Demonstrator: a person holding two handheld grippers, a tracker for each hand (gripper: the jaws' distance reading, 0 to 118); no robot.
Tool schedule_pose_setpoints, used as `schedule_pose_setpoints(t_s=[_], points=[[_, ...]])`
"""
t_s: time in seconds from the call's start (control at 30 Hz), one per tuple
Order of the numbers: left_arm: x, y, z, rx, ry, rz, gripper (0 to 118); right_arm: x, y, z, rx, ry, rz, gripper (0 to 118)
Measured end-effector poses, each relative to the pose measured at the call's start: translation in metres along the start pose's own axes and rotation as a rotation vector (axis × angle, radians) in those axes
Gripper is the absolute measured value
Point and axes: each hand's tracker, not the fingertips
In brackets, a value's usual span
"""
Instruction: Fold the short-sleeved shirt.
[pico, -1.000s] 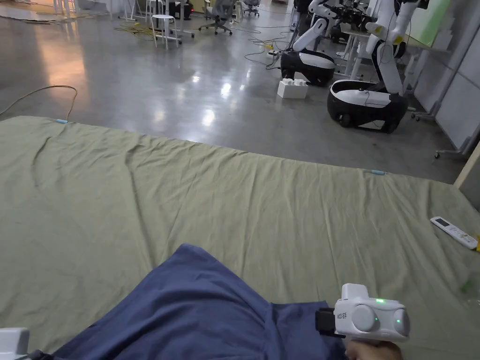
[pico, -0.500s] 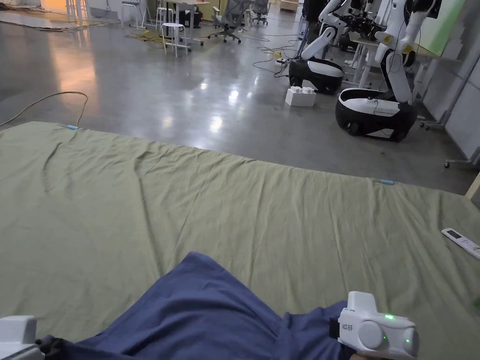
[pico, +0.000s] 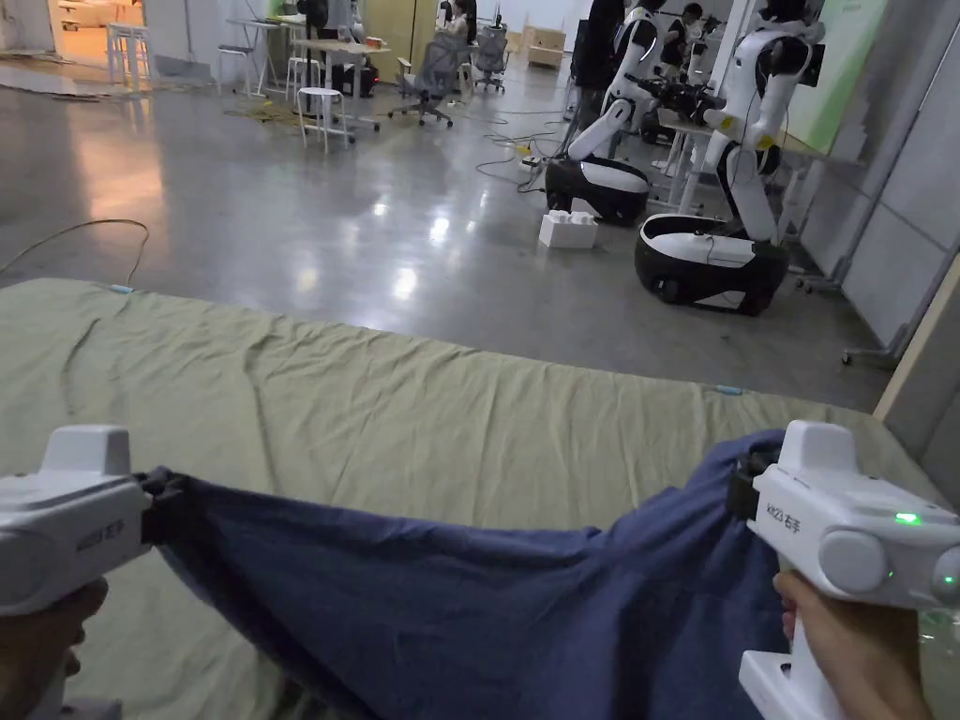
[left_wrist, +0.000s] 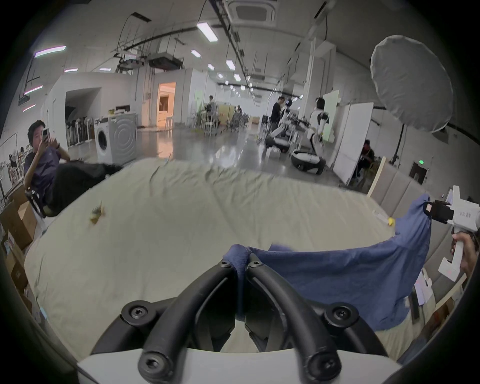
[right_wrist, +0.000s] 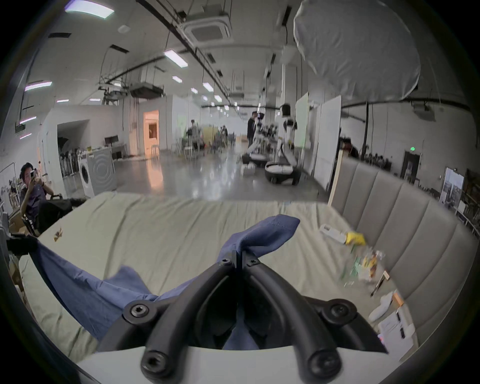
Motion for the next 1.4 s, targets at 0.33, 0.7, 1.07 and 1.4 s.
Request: schedule_pose_setpoints(t_s=[0.33, 0.7, 1.07, 1.4], points=[[0.055, 0.145, 0.008, 0.179, -0.057, 0.011, 5, 0.017, 0.106, 0.034, 0.181, -0.105, 0.036, 3], [0.086, 0.235, -0.013, 0.225, -0.043, -0.021, 5, 0.010, 0.174, 0.001, 0.232, -0.159, 0.086, 3], [0.078, 0.300, -0.057, 0.239, 0.000, -0.035, 5, 0.009, 0.235, -0.040, 0.273, -0.202, 0.085, 3], [0.088, 0.354, -0.065, 0.308, 0.022, -0.071, 5, 0.015, 0.272, -0.049, 0.327, -0.222, 0.069, 3]])
